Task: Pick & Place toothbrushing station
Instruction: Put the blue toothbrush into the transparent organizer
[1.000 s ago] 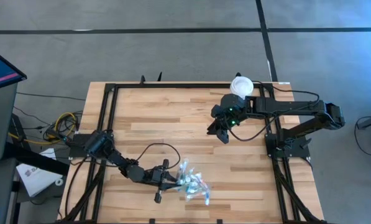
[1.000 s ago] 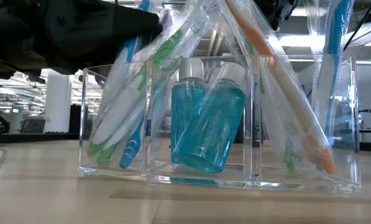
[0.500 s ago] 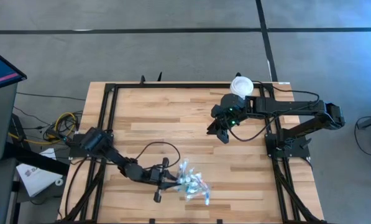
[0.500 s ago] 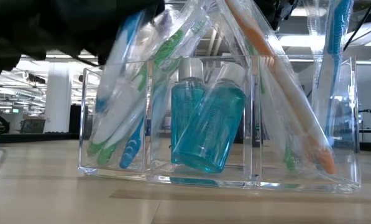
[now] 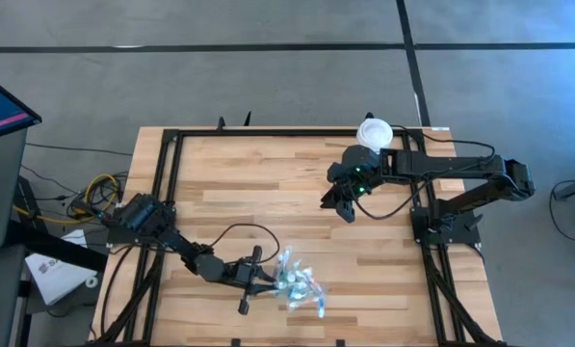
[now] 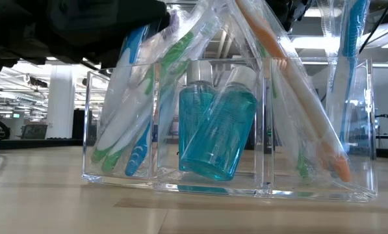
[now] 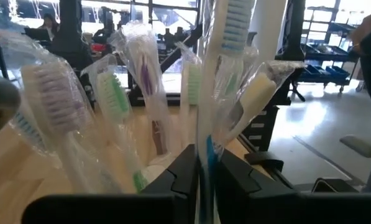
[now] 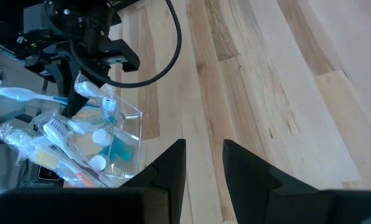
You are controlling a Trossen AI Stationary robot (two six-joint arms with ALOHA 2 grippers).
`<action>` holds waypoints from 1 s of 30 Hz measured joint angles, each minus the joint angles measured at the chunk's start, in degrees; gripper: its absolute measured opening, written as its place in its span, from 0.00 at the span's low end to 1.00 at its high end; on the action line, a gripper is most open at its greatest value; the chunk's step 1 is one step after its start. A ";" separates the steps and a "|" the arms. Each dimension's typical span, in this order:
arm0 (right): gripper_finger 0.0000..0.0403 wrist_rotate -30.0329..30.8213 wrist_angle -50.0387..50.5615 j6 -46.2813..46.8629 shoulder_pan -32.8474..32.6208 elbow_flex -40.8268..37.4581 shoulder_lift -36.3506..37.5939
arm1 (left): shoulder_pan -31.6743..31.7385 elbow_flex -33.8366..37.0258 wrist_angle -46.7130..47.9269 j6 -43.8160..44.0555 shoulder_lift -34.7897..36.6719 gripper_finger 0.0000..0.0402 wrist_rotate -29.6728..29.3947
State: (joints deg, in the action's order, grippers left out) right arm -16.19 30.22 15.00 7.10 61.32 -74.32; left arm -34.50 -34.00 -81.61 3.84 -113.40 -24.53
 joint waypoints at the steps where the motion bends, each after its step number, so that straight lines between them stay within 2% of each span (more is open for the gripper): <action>1: 0.24 0.00 0.00 0.00 -0.10 0.00 0.00 | -0.12 0.02 0.59 0.07 0.00 0.08 0.00; 9: 0.24 0.00 -0.01 0.00 -1.51 0.00 0.02 | -0.13 0.00 1.89 0.94 0.00 0.09 -0.87; 21: 0.24 0.04 -0.24 -0.45 -1.82 0.00 0.02 | -0.22 0.02 3.48 -0.34 -0.02 0.05 -1.64; 30: 0.24 0.04 -0.28 -0.48 -1.82 0.00 0.02 | -0.04 0.02 2.55 -0.37 -0.02 0.16 -1.95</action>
State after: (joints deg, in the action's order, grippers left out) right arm -16.14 29.93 14.52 5.28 61.32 -74.30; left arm -34.54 -33.98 -79.06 3.46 -113.43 -26.48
